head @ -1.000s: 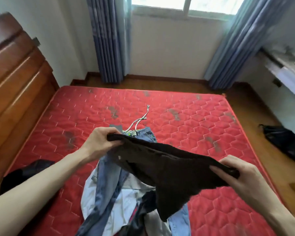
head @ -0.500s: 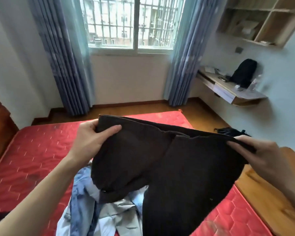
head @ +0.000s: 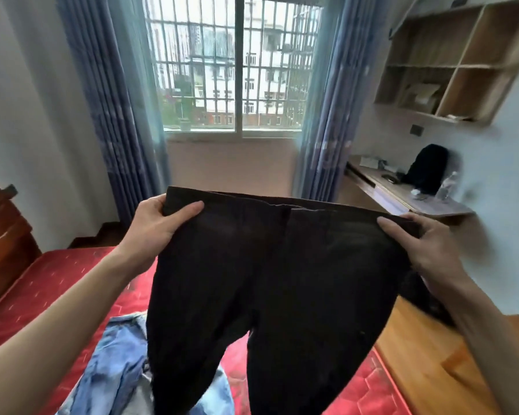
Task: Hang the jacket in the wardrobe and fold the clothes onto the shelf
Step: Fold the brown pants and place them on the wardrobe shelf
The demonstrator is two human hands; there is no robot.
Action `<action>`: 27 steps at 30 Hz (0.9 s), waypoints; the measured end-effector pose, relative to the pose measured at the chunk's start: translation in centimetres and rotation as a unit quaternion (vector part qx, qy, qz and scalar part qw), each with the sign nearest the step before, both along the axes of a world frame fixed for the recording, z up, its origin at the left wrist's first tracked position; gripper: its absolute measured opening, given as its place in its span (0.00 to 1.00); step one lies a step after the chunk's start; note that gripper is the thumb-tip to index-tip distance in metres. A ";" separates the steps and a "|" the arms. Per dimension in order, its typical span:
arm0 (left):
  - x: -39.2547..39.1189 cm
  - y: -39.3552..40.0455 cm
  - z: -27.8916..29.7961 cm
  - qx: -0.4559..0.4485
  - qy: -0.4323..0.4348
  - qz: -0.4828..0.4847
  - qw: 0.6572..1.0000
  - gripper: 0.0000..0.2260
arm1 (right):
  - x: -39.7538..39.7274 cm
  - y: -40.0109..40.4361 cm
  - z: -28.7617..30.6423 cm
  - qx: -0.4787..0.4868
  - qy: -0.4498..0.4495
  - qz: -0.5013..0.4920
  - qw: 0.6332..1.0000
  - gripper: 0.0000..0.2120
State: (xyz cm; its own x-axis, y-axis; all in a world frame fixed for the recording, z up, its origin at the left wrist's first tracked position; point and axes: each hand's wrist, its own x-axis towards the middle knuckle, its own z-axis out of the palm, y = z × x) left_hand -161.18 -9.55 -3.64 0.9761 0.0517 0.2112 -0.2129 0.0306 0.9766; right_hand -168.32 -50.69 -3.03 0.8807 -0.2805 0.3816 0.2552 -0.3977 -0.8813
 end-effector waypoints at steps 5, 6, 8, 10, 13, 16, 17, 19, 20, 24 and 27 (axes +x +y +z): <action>0.3 -4.4 2.3 -0.039 -0.001 0.047 0.998 0.11 | 2.7 -5.0 4.5 -0.119 -0.028 0.019 0.992 0.04; 0.5 -5.2 2.8 -0.039 -0.008 0.068 0.997 0.09 | 3.5 -5.8 5.3 -0.146 -0.033 0.003 0.989 0.04; 0.9 -7.0 3.6 -0.031 -0.026 0.108 0.993 0.06 | 5.0 -6.6 6.4 -0.192 -0.040 -0.045 0.980 0.09; 1.1 -8.8 4.1 -0.024 -0.049 0.135 0.989 0.03 | 5.6 -6.3 7.0 -0.213 -0.056 -0.084 0.972 0.11; 1.0 -11.4 4.3 0.007 -0.077 0.156 0.985 0.03 | 5.3 -4.9 6.9 -0.198 -0.081 -0.124 0.969 0.10; 0.3 -13.5 3.6 0.025 -0.091 0.150 0.984 0.04 | 4.8 -2.8 6.0 -0.164 -0.091 -0.134 0.973 0.09; 0.0 -14.2 3.3 0.026 -0.091 0.150 0.984 0.04 | 4.7 -2.2 5.7 -0.153 -0.092 -0.138 0.974 0.09; -0.5 -15.7 2.4 0.011 -0.080 0.142 0.987 0.03 | 4.4 -0.6 4.8 -0.134 -0.091 -0.144 0.976 0.08; -0.9 -16.5 2.0 0.000 -0.075 0.134 0.988 0.03 | 4.2 0.2 4.2 -0.127 -0.092 -0.145 0.977 0.08; -1.5 -19.4 0.7 -0.027 -0.065 0.119 0.990 0.06 | 3.9 3.4 2.1 -0.096 -0.101 -0.138 0.981 0.08; -1.6 -21.2 0.1 -0.019 -0.061 0.104 0.992 0.08 | 3.9 5.3 0.3 -0.091 -0.113 -0.123 0.982 0.06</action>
